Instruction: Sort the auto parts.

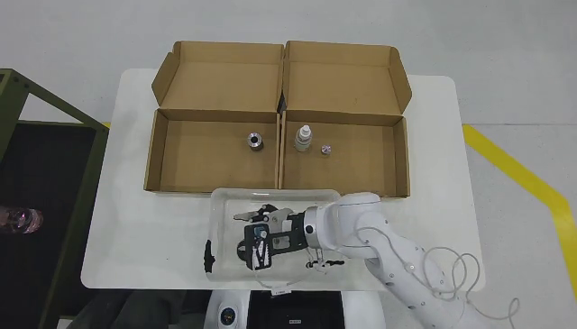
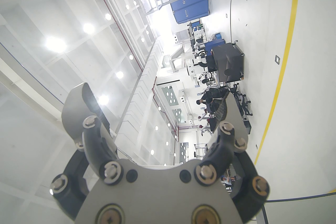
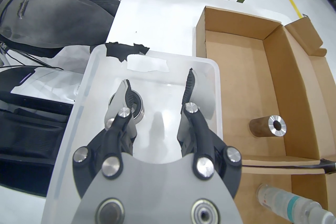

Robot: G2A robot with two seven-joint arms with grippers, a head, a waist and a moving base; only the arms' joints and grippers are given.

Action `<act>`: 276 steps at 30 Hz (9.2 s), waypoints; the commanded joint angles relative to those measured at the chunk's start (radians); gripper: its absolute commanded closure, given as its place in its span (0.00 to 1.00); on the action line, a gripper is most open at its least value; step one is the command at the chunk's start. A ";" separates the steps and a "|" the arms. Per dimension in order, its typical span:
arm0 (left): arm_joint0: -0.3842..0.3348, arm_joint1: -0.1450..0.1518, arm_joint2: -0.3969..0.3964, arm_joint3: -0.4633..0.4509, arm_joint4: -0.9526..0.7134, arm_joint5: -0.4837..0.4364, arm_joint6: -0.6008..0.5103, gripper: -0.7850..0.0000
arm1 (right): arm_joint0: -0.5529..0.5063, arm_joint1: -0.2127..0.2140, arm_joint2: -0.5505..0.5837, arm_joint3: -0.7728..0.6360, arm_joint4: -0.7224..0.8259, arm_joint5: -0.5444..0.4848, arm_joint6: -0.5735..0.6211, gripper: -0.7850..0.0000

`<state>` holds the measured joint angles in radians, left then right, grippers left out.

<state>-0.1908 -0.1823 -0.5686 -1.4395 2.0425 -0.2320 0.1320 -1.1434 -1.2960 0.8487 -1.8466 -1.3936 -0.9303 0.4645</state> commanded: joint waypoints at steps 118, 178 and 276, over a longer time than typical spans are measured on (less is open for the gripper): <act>0.000 0.000 0.000 0.000 0.000 0.000 0.000 0.00 | 0.104 0.062 0.143 0.116 0.226 0.015 -0.319 1.00; 0.000 0.000 0.000 0.000 0.000 0.000 0.000 0.00 | 0.516 -0.122 -0.242 0.681 0.087 0.228 -0.181 0.82; 0.000 0.000 0.000 0.000 0.000 0.000 0.000 0.00 | -0.611 0.132 0.800 -0.088 -0.166 0.313 -0.804 0.18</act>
<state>-0.1908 -0.1823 -0.5686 -1.4395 2.0425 -0.2320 0.1320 -1.7439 -1.1647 1.6390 -1.9356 -1.5626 -0.6215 -0.3312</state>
